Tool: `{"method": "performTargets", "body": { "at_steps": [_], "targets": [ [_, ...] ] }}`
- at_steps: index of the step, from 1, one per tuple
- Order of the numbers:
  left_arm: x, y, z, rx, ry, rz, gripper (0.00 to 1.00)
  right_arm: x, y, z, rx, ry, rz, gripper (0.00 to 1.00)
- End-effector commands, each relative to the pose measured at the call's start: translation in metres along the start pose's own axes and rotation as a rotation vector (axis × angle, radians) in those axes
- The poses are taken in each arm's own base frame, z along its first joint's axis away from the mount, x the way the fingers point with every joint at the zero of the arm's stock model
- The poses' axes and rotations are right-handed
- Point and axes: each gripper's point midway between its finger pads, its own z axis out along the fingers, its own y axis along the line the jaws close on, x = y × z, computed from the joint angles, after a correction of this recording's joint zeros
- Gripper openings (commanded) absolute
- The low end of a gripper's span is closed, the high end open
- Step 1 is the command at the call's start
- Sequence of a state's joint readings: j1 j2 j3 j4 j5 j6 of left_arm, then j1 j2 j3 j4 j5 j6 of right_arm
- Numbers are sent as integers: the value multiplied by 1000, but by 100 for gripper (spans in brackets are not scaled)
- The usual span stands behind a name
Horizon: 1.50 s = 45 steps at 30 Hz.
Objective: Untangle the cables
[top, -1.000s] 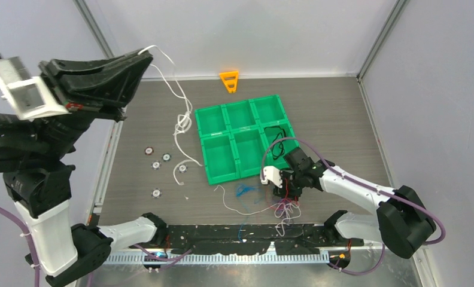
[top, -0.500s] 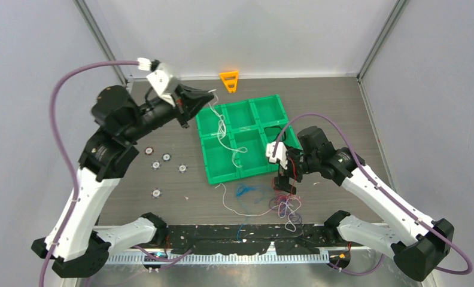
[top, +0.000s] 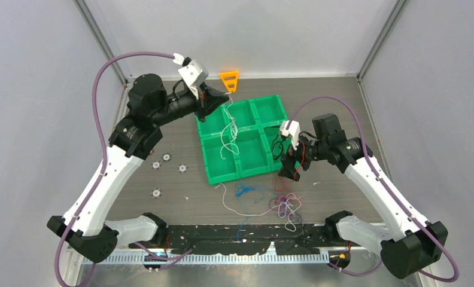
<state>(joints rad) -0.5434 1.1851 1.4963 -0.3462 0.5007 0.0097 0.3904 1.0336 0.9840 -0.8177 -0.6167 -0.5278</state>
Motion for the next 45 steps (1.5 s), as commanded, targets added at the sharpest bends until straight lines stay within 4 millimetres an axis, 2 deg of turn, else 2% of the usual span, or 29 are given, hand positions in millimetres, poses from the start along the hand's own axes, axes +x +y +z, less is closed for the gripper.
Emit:
{"method": "performTargets", "body": {
  "at_steps": [1, 6, 14, 18, 22, 27, 31, 37, 41, 45],
  "targets": [
    [-12, 12, -4, -25, -44, 56, 0, -19, -9, -7, 11, -54, 14, 96],
    [23, 32, -10, -72, 22, 63, 0, -17, -16, -6, 20, -49, 24, 96],
    [92, 49, -4, -70, 138, 134, 0, -13, -21, -4, 22, -37, 39, 96],
    [83, 67, -9, -109, 121, 123, 0, -8, -22, -7, 32, -27, 38, 96],
    [70, 74, -17, -117, 125, 197, 0, -3, -21, -7, 32, -17, 40, 96],
    [45, 86, -28, -165, 95, 264, 0, 0, -22, -5, 29, -10, 46, 95],
    [32, 96, -24, -198, 67, 260, 0, -1, -22, -4, 20, -12, 51, 95],
    [-6, 124, -12, -261, -1, 256, 0, -2, -22, -7, 28, -15, 51, 95],
    [-10, 140, -4, -280, 0, 267, 0, -1, -20, -10, 37, -19, 43, 95],
    [7, 157, 7, -290, 37, 278, 0, 0, -21, -12, 47, -18, 42, 95]
  ]
}}
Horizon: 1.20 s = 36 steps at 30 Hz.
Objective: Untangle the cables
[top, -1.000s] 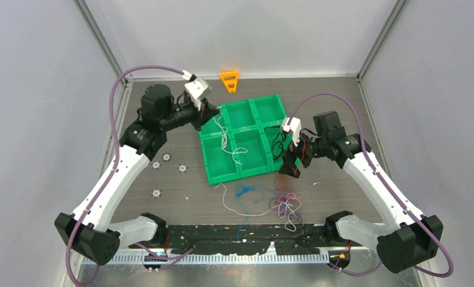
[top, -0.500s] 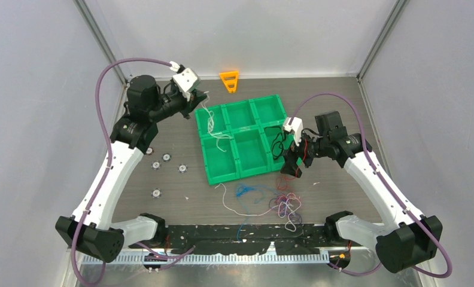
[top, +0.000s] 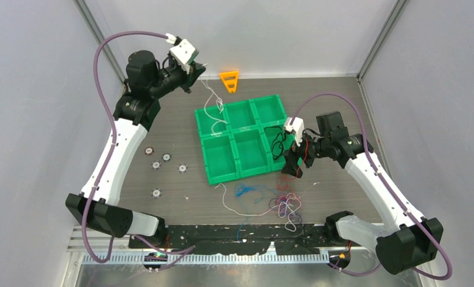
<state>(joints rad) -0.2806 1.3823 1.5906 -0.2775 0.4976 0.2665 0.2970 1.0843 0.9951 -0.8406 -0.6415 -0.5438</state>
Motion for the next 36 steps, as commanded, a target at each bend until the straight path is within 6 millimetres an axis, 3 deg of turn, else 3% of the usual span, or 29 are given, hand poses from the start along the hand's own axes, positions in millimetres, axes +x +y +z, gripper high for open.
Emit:
{"method": "performTargets", "body": {
  "at_steps": [1, 5, 8, 15, 23, 36],
  "targets": [
    [-1, 18, 12, -39, -23, 53, 0, -10, 0, -9, 23, -39, -36, 95],
    [42, 23, 28, -37, 46, 83, 0, -7, -1, -9, 22, -31, -34, 95],
    [58, 32, 34, -56, 70, 78, 0, -4, -2, -10, 25, -23, -34, 95],
    [64, 54, 32, -96, 101, 82, 0, -2, -1, -10, 22, -23, -33, 95],
    [98, 39, 15, -53, 188, 152, 0, 1, -1, -11, 23, -18, -37, 95],
    [125, 46, -4, -89, 302, 213, 0, 10, -2, -13, 30, 2, -38, 95]
  ]
}}
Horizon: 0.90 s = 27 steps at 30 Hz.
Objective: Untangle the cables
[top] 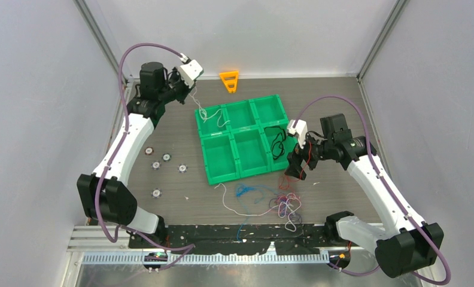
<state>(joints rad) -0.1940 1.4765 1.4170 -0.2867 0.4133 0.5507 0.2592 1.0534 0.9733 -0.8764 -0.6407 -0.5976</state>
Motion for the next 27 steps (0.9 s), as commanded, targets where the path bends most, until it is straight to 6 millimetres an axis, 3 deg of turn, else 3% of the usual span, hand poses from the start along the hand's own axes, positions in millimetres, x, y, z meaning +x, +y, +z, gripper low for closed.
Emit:
{"method": "performTargets", "body": {
  "at_steps": [1, 10, 14, 18, 22, 27],
  "targets": [
    [-3, 14, -16, -65, 28, 72, 0, -1, 0, -6, 15, -12, -26, 95],
    [5, 27, -45, -136, 88, 145, 0, 1, 1, -4, 4, -11, -20, 95],
    [19, 38, -57, -168, 145, 160, 0, 1, 1, -4, 1, -14, -23, 95],
    [19, 43, -60, -184, 140, 136, 0, 1, 3, -5, -1, -18, -26, 95],
    [-7, 31, -53, -170, 54, 87, 0, 0, 3, -4, -10, -19, -23, 95],
    [-86, 44, -71, -176, -146, -89, 0, -2, 2, -7, 7, -24, -32, 95]
  ]
}}
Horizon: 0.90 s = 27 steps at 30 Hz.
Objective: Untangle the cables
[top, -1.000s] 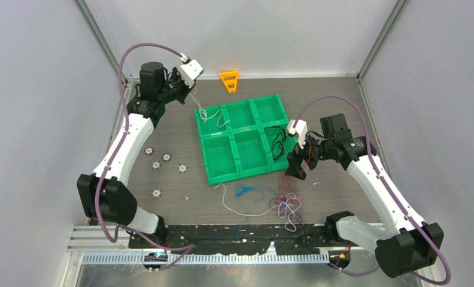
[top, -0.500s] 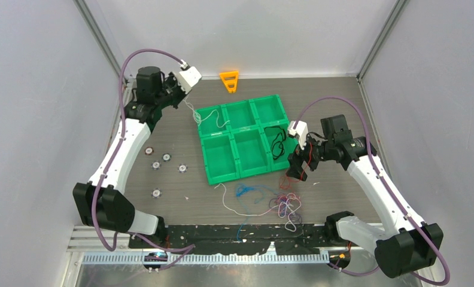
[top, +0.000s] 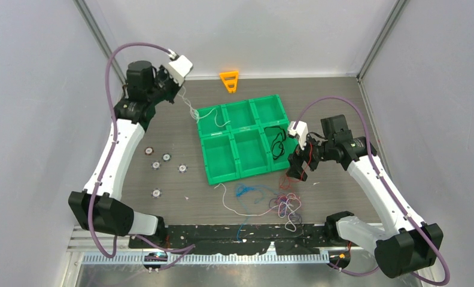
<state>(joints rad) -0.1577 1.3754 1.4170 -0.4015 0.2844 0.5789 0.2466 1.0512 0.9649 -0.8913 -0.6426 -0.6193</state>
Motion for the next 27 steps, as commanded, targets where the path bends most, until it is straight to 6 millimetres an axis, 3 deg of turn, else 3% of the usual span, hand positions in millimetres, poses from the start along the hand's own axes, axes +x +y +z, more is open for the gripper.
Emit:
{"method": "performTargets", "body": {
  "at_steps": [1, 3, 5, 7, 10, 13, 23, 27],
  "targets": [
    [-109, 28, -39, -31, -288, -146, 0, -7, 3, -6, 5, -36, -31, 95],
    [-147, 34, -54, -20, -397, -212, 0, -6, 4, -4, -3, -34, -23, 95],
    [-172, 32, -58, 7, -457, -267, 0, -5, 4, -2, -11, -30, -12, 95],
    [-188, 29, -56, 32, -498, -306, 0, -7, 3, -2, -15, -29, -5, 95],
    [-198, 28, -51, 37, -519, -320, 0, -9, 2, -3, -13, -33, -8, 95],
    [-193, 31, -44, 18, -502, -320, 0, -10, 2, -4, -10, -36, -11, 95],
    [-132, 9, 1, 27, -386, -276, 0, -4, 4, -2, -15, -27, -9, 95],
    [-125, 7, 12, 32, -375, -279, 0, -4, 3, -2, -7, -26, -15, 95]
  ]
}}
